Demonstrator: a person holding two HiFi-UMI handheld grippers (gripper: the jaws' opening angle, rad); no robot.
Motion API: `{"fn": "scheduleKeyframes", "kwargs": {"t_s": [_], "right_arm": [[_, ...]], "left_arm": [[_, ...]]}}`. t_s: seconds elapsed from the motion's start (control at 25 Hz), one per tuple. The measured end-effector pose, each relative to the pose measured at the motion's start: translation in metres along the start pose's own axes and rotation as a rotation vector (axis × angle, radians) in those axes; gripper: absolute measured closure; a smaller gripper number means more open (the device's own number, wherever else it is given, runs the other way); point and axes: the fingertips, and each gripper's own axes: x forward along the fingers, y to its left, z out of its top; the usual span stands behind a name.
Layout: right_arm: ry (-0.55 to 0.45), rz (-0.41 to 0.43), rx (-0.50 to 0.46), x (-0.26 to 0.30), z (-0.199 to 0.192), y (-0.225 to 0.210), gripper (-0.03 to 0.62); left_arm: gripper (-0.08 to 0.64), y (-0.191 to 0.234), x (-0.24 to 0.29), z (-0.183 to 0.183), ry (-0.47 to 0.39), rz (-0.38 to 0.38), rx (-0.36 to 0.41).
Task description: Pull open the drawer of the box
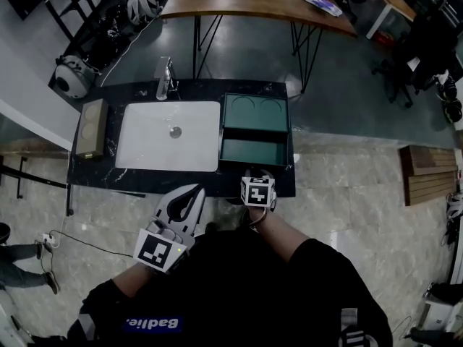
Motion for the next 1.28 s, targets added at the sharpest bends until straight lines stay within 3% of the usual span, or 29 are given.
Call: {"fn": "scheduleKeyframes", "kwargs": {"t_s": [1.08,1.28], "right_arm": [[-0.075,0.114,-0.003,-0.053,-0.015,-0.009,0.523],[-0.051,0.136,-0.003,-0.046,-0.015,-0.008,0.523]], "left_arm": [[0.559,-0.023,0.033,-0.016,0.048,-0.068,-0.035],[0.559,-0.028,0.042,-0.019,0.057,-0.078,-0.032]]}}
